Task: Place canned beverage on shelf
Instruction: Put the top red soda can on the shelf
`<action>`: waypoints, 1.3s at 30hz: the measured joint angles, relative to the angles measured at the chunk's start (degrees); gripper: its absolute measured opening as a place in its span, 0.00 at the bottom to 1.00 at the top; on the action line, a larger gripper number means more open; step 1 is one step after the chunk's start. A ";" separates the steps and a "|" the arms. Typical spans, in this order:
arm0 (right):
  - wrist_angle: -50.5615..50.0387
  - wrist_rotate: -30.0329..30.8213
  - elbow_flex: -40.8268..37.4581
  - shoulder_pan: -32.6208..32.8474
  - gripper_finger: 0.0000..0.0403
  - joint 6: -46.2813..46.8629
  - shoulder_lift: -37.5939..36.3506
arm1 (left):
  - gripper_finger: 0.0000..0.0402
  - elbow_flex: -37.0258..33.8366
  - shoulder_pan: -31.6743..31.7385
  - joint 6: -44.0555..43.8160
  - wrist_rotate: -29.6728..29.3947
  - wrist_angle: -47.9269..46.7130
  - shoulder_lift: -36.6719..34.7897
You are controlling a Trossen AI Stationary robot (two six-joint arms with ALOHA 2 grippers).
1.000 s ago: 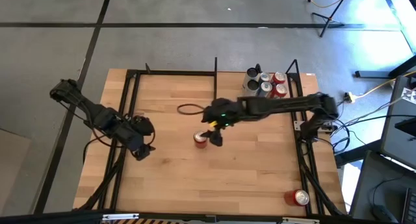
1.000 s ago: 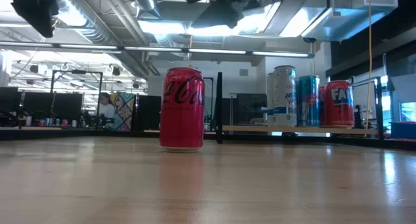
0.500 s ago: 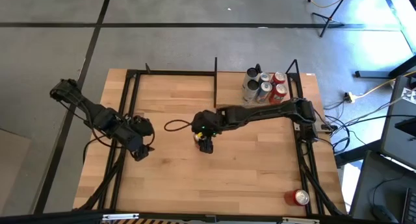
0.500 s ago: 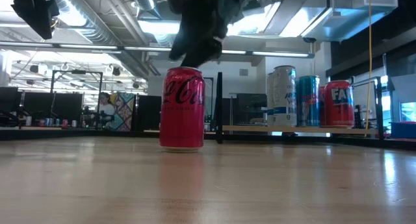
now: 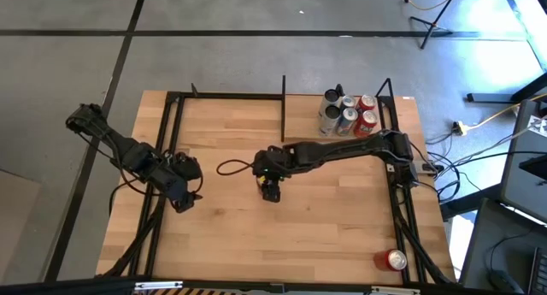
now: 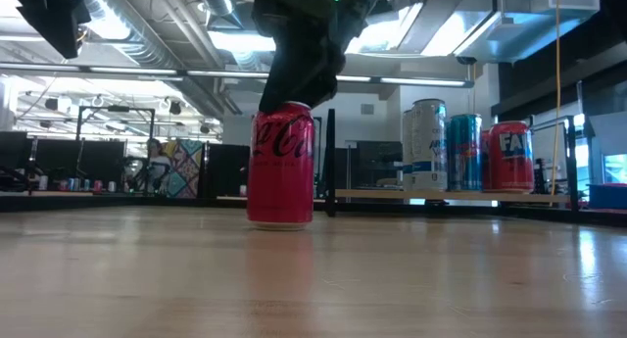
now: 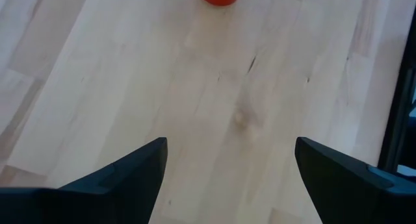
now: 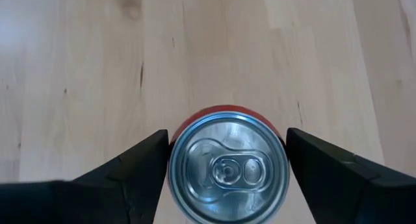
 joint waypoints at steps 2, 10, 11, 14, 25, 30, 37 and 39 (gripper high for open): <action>0.23 0.02 -0.35 0.00 0.74 0.00 -0.02 | 0.81 0.00 0.00 0.33 -0.14 0.00 0.00; 1.94 -0.04 -1.82 0.00 0.74 0.65 1.09 | 0.81 0.00 0.00 0.80 -0.19 0.03 0.00; 1.95 -0.04 -1.82 0.00 0.74 1.27 1.11 | 0.81 0.00 0.00 0.80 -0.19 0.03 0.00; 2.32 -0.04 -1.88 0.00 0.74 1.66 1.17 | 0.81 0.00 0.00 0.86 -0.19 0.05 0.02; 2.64 -2.66 -1.97 -0.11 0.74 1.81 1.29 | 0.81 0.00 0.00 0.88 -0.43 0.05 0.02; 2.80 -4.56 -1.98 -0.11 0.74 1.79 1.32 | 0.81 0.00 0.00 0.89 -0.49 0.05 0.02; 2.83 -7.73 -2.02 -0.11 0.74 0.81 1.36 | 0.81 0.00 0.00 0.93 -0.57 0.05 0.02; 2.89 -8.26 -2.06 -0.09 0.74 0.19 1.36 | 0.81 0.00 0.00 0.93 -0.60 0.05 0.02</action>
